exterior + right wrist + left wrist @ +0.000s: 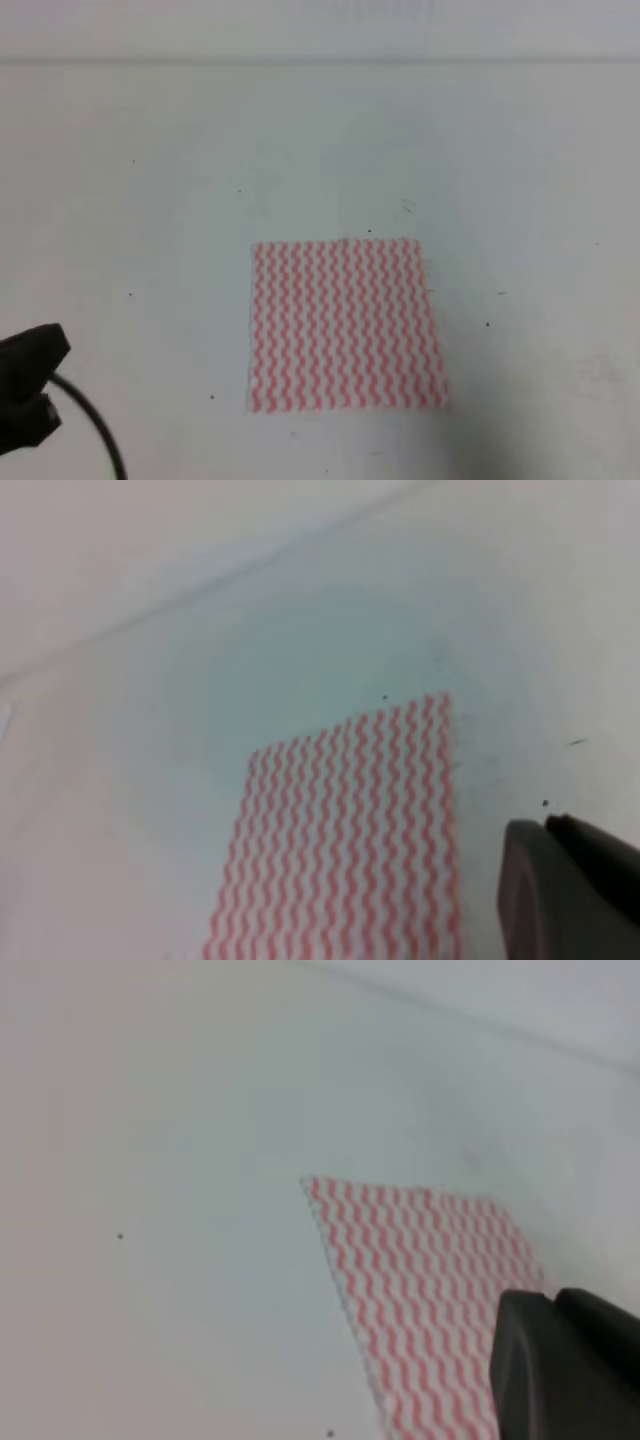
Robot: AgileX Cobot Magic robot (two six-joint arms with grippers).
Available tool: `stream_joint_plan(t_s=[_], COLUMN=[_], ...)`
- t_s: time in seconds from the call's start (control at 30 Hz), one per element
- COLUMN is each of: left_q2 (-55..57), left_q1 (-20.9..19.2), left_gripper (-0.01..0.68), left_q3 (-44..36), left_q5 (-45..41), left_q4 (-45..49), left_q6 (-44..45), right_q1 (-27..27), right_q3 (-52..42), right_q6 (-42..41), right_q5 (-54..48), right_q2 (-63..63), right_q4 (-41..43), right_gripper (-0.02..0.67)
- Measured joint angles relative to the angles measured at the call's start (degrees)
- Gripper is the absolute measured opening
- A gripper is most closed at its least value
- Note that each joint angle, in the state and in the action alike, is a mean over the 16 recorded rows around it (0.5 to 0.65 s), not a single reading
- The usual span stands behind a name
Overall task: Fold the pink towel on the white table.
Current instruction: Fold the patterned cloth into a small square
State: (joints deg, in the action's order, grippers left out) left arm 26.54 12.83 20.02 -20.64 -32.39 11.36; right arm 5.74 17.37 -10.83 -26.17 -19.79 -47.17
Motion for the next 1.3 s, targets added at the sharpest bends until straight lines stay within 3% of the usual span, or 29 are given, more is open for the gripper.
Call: stream_joint_plan(t_s=[0.3,0.7,0.87,1.3], left_q2=[15.48,25.72,27.08,27.87], left_q1=[0.02,1.49,2.52,3.39], left_gripper=[-0.002,-0.002,-0.002,-0.002], left_q3=[9.3,10.67,10.67,10.64], left_q5=[-6.68,-1.54,0.75,1.75], left_q4=[4.57,-5.39,-7.72,-7.68], left_q6=[4.8,17.34,19.9,20.31], right_q1=[0.0,2.96,7.71,26.63], right_q3=[6.05,10.4,12.36,15.88], right_q6=[1.35,2.57,3.02,6.01], right_q5=[-11.3,-15.83,-13.96,-3.28], right_q2=[-11.25,-23.09,-27.41,-42.6], right_q4=[3.02,1.93,1.22,1.35], right_gripper=[-0.018,-0.018,-0.018,-0.018])
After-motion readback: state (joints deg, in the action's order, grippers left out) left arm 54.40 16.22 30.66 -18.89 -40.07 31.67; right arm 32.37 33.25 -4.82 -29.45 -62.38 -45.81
